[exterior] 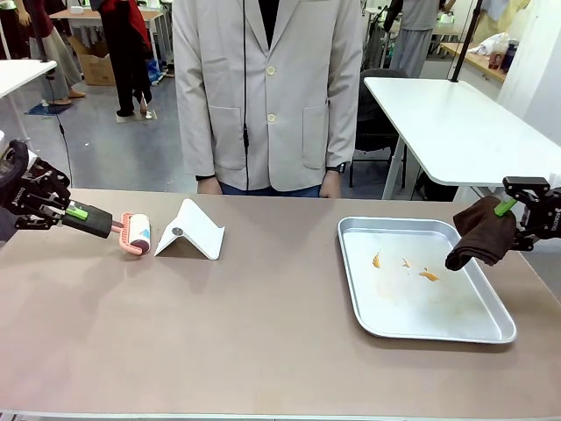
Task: Clean the surface of the table.
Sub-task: If a person points to the right, clean the right side of the table with your right hand, and if they point to the left, clean the left side with your left hand.
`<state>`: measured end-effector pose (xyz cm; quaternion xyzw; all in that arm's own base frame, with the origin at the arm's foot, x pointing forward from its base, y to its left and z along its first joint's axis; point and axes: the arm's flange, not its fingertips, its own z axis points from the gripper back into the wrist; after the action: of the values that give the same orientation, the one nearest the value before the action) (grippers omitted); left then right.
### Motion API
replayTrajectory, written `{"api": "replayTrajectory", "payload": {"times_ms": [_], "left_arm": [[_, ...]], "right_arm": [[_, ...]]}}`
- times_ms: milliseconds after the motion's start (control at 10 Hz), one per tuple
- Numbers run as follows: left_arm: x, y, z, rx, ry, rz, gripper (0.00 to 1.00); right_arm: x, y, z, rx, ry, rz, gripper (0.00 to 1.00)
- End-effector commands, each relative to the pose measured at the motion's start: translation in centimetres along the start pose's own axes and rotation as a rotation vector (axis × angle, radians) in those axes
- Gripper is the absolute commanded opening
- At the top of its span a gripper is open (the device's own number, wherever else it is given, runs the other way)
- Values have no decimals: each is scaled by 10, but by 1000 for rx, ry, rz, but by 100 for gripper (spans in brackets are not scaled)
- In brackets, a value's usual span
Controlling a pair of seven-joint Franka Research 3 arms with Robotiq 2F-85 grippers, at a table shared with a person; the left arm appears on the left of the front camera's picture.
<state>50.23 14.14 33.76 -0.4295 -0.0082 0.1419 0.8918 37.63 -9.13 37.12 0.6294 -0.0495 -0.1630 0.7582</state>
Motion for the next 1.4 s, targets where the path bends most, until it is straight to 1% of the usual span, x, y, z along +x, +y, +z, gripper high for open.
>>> {"api": "replayTrajectory", "payload": {"times_ms": [0, 100, 200, 300, 400, 600, 700, 800, 900, 1000, 1100, 1200, 1300], "left_arm": [[5, -2, 11, -70, -24, -14, 22], [-3, -10, 27, -143, -8, -64, 22], [-10, -15, 42, -171, -27, -105, 22], [-26, -20, 68, -227, -31, -165, 22], [-41, -19, 91, -263, -43, -208, 22], [-73, -7, 126, -325, 8, -270, 22], [-94, 4, 143, -366, 63, -305, 22], [-113, 19, 156, -379, 54, -290, 22], [-133, 35, 172, -432, 81, -285, 22], [-153, 52, 187, -470, 36, -287, 22], [-173, 73, 202, -521, 39, -283, 22], [-186, 89, 208, -548, 21, -286, 22], [-194, 101, 213, -570, 68, -305, 22]], "right_arm": [[-1, 4, 2, 9, 0, -4, 0], [-1, 4, 2, 9, 0, -4, 0], [-1, 4, 2, 9, 0, -4, 0], [-1, 4, 2, 9, 0, -4, 0], [-1, 4, 2, 9, 0, -4, 0], [-1, 4, 2, 9, 0, -4, 0], [-1, 4, 2, 9, 0, -4, 0], [-1, 4, 2, 9, 0, -4, 0], [-1, 4, 2, 9, 0, -4, 0], [-1, 4, 2, 9, 0, -4, 0], [-1, 4, 2, 9, 0, -4, 0], [-1, 4, 2, 9, 0, -4, 0], [-1, 4, 2, 9, 0, -4, 0]]}}
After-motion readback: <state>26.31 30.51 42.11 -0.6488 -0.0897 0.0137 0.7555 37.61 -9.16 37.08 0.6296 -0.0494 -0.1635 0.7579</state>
